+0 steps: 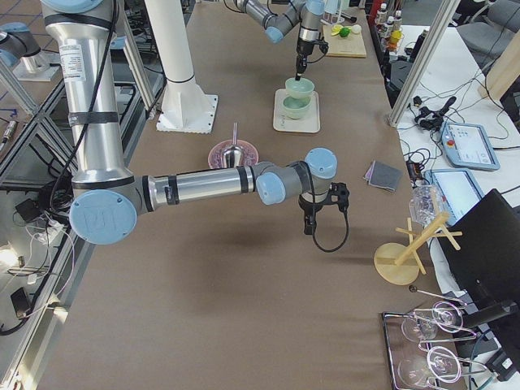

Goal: Stack green bowls together

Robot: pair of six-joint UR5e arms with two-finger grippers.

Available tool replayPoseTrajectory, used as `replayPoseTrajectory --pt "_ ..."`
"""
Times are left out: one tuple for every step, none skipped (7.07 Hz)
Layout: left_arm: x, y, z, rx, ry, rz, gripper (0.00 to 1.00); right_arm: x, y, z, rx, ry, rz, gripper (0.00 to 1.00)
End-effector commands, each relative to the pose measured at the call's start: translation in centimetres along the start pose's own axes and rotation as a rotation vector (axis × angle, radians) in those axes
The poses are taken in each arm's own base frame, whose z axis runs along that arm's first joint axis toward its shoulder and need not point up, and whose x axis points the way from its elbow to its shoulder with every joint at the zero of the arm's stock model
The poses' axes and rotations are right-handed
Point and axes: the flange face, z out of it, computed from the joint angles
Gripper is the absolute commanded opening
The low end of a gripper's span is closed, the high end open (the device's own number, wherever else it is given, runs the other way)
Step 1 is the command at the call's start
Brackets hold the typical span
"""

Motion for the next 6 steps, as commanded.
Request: replayPoseTrajectory --pt "2.3 1.3 0.6 -0.01 0.028 0.029 0.0 0.9 0.0 0.3 -0.006 0.004 0.003 1.0" --pt "2.3 0.9 0.8 -0.01 0.025 0.027 0.0 0.9 0.0 0.2 -0.004 0.004 0.003 1.0" --pt "1.9 0.0 1.6 0.012 0.021 0.037 0.0 1.4 0.0 0.1 -0.002 0.005 0.013 1.0" --pt "1.8 -1.0 2.5 0.047 0.031 0.05 0.3 1.4 -0.2 -0.2 0.003 0.002 0.011 1.0" --pt "1.8 -1.2 2.7 0.047 0.027 0.045 0.98 1.3 -0.4 -0.3 0.005 0.003 0.01 1.0" --pt "2.3 -0.9 2.2 0.046 0.033 0.049 0.99 1.3 -0.5 -0.5 0.01 0.002 0.011 1.0"
